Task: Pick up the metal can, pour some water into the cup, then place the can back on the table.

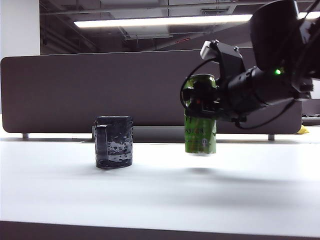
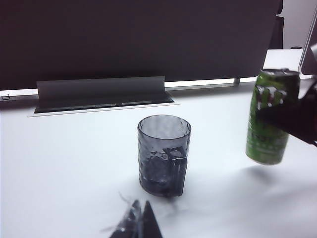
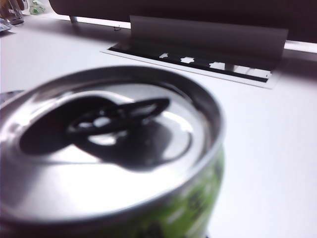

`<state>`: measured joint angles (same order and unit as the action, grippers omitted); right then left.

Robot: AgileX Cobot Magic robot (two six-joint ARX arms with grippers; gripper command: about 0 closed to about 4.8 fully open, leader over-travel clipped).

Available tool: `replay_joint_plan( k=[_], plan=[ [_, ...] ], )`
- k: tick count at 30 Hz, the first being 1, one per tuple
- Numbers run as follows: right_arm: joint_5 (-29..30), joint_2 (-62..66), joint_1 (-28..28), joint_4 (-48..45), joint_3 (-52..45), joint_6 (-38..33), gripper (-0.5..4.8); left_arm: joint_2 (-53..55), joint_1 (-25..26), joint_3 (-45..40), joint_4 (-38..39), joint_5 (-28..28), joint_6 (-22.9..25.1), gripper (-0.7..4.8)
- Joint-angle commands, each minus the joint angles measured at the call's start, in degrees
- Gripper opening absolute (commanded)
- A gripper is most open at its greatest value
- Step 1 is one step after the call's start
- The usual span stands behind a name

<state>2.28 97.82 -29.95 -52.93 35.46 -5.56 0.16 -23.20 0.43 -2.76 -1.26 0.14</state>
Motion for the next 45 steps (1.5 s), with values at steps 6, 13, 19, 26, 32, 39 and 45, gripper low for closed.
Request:
replay_joint_plan(
  k=[6, 13, 19, 26, 32, 39, 45],
  plan=[
    [-0.8, -0.5, -0.1, -5.7, -2.4, 1.8, 1.98, 0.1, 0.1, 0.1, -0.7, 0.0, -0.2, -0.05],
    [-0.8, 0.3, -0.1, -6.1, -2.8, 4.1, 1.98, 0.1, 0.2, 0.1, -0.7, 0.0, -0.2, -0.05],
    [-0.8, 2.0, -0.1, -7.4, -2.8, 3.8, 1.98, 0.1, 0.2, 0.1, -0.7, 0.0, -0.2, -0.05],
    [-0.8, 5.4, -0.1, -11.8, -2.8, 2.7, 1.98, 0.1, 1.4, 0.1, -0.7, 0.0, -0.2, -0.05],
    [-0.9, 8.4, -0.1, -15.4, -2.8, 2.7, 2.02, 0.1, 3.0, 0.1, -0.7, 0.0, -0.2, -0.05],
    [-0.8, 10.2, -0.2, -17.6, -2.8, 2.1, 2.81, 0.1, 3.0, 0.1, -0.7, 0.0, -0.2, -0.05],
    [-0.9, 10.2, -0.2, -17.8, -2.7, 2.2, 3.11, 0.1, 3.0, 0.1, -0.7, 0.0, -0.2, -0.05]
  ],
)
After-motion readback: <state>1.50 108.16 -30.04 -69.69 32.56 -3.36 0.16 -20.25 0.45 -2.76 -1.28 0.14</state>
